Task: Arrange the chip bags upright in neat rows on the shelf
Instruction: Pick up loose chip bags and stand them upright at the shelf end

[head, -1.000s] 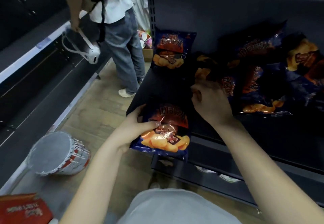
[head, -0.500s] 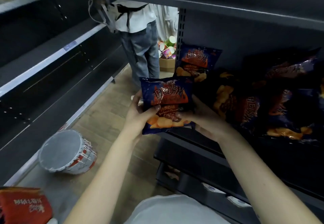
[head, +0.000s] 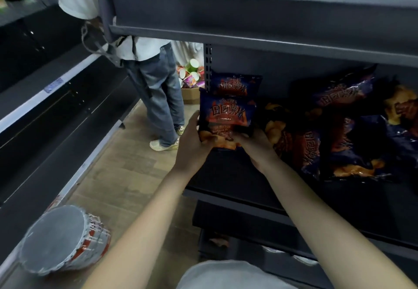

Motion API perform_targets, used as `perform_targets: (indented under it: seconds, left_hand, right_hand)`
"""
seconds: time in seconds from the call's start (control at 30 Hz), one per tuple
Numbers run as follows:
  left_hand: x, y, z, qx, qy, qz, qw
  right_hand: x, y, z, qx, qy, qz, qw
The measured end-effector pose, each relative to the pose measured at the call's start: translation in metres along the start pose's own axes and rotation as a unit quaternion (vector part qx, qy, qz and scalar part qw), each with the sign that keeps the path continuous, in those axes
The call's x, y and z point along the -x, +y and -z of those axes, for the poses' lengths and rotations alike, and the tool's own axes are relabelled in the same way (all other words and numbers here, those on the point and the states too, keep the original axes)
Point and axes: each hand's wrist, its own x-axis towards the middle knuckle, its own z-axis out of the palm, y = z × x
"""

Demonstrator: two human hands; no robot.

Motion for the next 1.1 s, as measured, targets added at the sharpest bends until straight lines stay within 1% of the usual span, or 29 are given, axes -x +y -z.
perform_targets:
  seconds: [0.07, 0.13, 0.23, 0.27, 0.3, 0.37, 0.47, 0.53, 0.67, 0.8, 0.9, 0.97, 1.1]
  left_hand:
    - [-0.016, -0.007, -0.004, -0.025, 0.004, -0.005, 1.000]
    - [-0.029, -0.015, -0.009, -0.045, -0.007, 0.002, 0.999]
    - [-0.043, -0.025, -0.016, -0.066, -0.027, 0.025, 0.997]
    - [-0.046, -0.028, -0.018, -0.071, -0.026, 0.026, 0.997]
    - [-0.049, -0.029, -0.019, -0.075, -0.024, 0.025, 0.997]
    - [-0.053, -0.029, -0.022, -0.074, -0.021, 0.022, 0.997]
    - [-0.051, -0.025, -0.024, -0.064, -0.009, -0.010, 0.998]
    - [-0.045, -0.023, -0.029, -0.068, -0.008, -0.026, 0.997]
    - [-0.021, -0.014, -0.038, -0.153, 0.018, -0.030, 0.988]
    - [0.001, -0.002, -0.042, -0.181, 0.022, -0.099, 0.978]
    - [0.014, 0.009, -0.047, -0.130, 0.026, -0.170, 0.977]
    - [0.021, 0.020, -0.054, -0.072, 0.000, -0.202, 0.977]
    - [0.034, 0.046, -0.074, 0.000, -0.072, -0.202, 0.977]
  right_hand:
    - [-0.004, -0.002, -0.003, 0.065, 0.052, 0.042, 0.996]
    - [-0.003, 0.000, -0.003, 0.103, 0.095, 0.067, 0.988]
    - [0.012, 0.006, -0.004, 0.125, 0.122, 0.098, 0.980]
    - [0.020, 0.007, -0.003, 0.151, 0.133, 0.132, 0.971]
    - [0.028, 0.008, -0.001, 0.193, 0.148, 0.177, 0.954]
    - [0.042, 0.009, 0.007, 0.276, 0.172, 0.253, 0.911]
    - [0.057, 0.007, 0.024, 0.332, 0.204, 0.283, 0.876]
    - [0.066, 0.007, 0.035, 0.353, 0.238, 0.283, 0.859]
    - [0.083, 0.016, 0.049, 0.412, 0.277, 0.264, 0.827]
    - [0.103, 0.035, 0.054, 0.438, 0.292, 0.223, 0.821]
    - [0.117, 0.047, 0.056, 0.430, 0.301, 0.201, 0.827]
    - [0.124, 0.052, 0.059, 0.424, 0.300, 0.184, 0.835]
    - [0.131, 0.055, 0.071, 0.416, 0.301, 0.165, 0.842]
